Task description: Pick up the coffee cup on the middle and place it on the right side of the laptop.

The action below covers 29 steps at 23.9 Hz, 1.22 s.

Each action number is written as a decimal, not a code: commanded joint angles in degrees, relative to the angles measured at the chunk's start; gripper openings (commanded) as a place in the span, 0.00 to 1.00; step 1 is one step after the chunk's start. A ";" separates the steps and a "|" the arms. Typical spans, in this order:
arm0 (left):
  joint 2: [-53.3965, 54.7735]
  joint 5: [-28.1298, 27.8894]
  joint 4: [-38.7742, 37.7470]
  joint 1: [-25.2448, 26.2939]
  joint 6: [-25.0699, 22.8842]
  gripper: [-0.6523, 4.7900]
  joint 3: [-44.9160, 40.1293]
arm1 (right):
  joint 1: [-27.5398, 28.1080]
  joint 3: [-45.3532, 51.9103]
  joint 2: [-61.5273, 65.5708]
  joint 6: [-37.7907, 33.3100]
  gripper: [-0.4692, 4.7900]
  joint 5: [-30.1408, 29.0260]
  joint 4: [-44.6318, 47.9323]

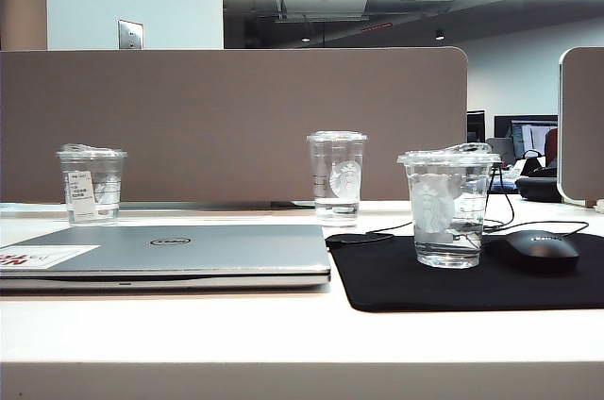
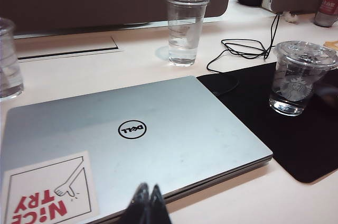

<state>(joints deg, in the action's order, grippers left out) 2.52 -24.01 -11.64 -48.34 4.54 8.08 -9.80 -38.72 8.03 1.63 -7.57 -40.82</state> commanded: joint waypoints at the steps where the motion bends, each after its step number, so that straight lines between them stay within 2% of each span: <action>1: 0.02 2.47 4.68 0.07 -1.95 0.11 -3.52 | 0.00 5.03 -1.86 -0.37 0.08 -0.07 10.54; 7: 0.02 0.83 5.66 0.83 -2.14 0.11 -6.84 | 0.00 13.05 -1.84 -0.35 0.08 -0.09 16.90; 10: 0.04 1.57 6.32 5.51 -1.20 0.11 -7.76 | 0.02 15.67 -1.88 0.13 0.08 -0.07 19.78; 12: 0.04 3.28 8.79 11.39 -2.21 0.11 -7.76 | 0.02 17.33 -1.88 0.13 0.08 -0.07 22.51; 14: 0.04 10.05 10.12 21.79 -1.84 0.11 -7.74 | 0.02 20.11 -1.88 0.13 0.08 -0.07 25.46; 16: 0.09 13.40 10.64 27.15 0.07 0.11 -7.74 | 0.09 21.79 -1.88 0.13 0.08 0.04 26.64; 17: 0.09 14.27 11.19 31.63 0.57 0.11 -7.74 | 0.09 23.63 -1.88 0.15 0.08 0.46 28.33; 19: 0.07 15.43 11.28 35.89 2.36 0.11 -7.74 | 0.09 27.02 -1.88 0.13 0.08 0.48 32.06; 21: 0.07 16.04 9.79 37.46 2.56 0.11 -7.72 | 0.09 29.99 -1.88 0.13 0.08 0.48 34.93; 29: 0.52 15.06 9.60 37.53 0.70 0.11 -7.74 | 0.07 38.32 -1.88 0.09 0.08 1.42 41.64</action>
<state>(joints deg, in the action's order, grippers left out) 2.94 -8.80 -2.66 -10.81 6.04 0.14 -9.76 -0.54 6.15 1.72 -6.24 -2.09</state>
